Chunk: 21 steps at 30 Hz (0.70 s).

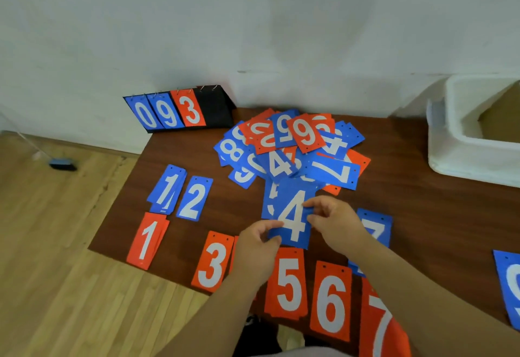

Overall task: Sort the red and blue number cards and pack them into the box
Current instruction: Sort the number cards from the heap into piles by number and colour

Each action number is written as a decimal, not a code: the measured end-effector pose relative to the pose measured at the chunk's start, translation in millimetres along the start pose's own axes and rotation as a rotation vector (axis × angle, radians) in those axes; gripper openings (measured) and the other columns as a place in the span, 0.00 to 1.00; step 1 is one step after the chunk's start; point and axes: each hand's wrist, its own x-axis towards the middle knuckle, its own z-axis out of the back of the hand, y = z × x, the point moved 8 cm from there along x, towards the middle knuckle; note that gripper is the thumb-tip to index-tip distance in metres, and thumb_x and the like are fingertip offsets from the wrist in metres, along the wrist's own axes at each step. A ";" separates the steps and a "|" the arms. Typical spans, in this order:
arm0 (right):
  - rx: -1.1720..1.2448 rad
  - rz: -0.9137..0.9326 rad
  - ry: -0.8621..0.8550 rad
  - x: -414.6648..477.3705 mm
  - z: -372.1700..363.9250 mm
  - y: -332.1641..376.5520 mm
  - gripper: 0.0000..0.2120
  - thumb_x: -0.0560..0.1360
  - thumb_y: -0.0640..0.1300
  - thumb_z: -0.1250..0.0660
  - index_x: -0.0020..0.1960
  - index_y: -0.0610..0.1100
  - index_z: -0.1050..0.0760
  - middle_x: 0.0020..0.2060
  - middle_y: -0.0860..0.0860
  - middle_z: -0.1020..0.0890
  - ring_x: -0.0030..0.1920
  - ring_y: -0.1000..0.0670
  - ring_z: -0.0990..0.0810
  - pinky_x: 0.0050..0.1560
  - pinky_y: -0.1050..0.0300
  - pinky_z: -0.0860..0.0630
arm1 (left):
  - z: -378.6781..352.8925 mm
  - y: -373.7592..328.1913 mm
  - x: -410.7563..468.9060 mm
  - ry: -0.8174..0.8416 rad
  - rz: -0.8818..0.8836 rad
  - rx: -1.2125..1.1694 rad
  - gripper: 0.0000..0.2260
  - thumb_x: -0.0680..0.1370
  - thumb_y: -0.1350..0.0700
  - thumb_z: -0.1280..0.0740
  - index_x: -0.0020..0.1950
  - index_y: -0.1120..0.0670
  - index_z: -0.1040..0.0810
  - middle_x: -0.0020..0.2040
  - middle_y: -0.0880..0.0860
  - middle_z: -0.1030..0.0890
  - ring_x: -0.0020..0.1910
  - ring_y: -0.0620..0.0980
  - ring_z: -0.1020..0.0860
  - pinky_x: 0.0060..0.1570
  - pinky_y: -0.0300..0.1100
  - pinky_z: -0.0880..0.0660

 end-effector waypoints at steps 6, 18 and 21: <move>-0.044 0.058 -0.012 6.9 -34.2 6.8 0.12 0.80 0.41 0.31 0.60 0.55 0.24 0.57 0.55 0.23 0.61 0.54 0.25 0.38 0.71 0.23 | 24.1 25.9 18.7 0.048 -0.018 0.092 0.09 0.81 0.58 0.30 0.56 0.44 0.21 0.55 0.43 0.21 0.51 0.41 0.21 0.41 0.35 0.18; -0.089 0.005 -0.140 35.0 -126.5 53.2 0.12 0.81 0.42 0.32 0.61 0.53 0.23 0.57 0.54 0.22 0.59 0.51 0.23 0.47 0.61 0.17 | 131.8 44.1 96.4 0.148 -0.124 0.356 0.09 0.81 0.57 0.31 0.57 0.42 0.23 0.52 0.41 0.23 0.51 0.41 0.23 0.37 0.29 0.28; -0.072 -0.040 -0.182 42.0 -142.7 58.9 0.11 0.80 0.43 0.31 0.59 0.55 0.23 0.55 0.55 0.22 0.58 0.52 0.23 0.46 0.61 0.18 | 146.3 44.8 109.8 0.175 -0.155 0.389 0.09 0.81 0.57 0.31 0.55 0.42 0.23 0.51 0.41 0.23 0.49 0.41 0.23 0.40 0.32 0.24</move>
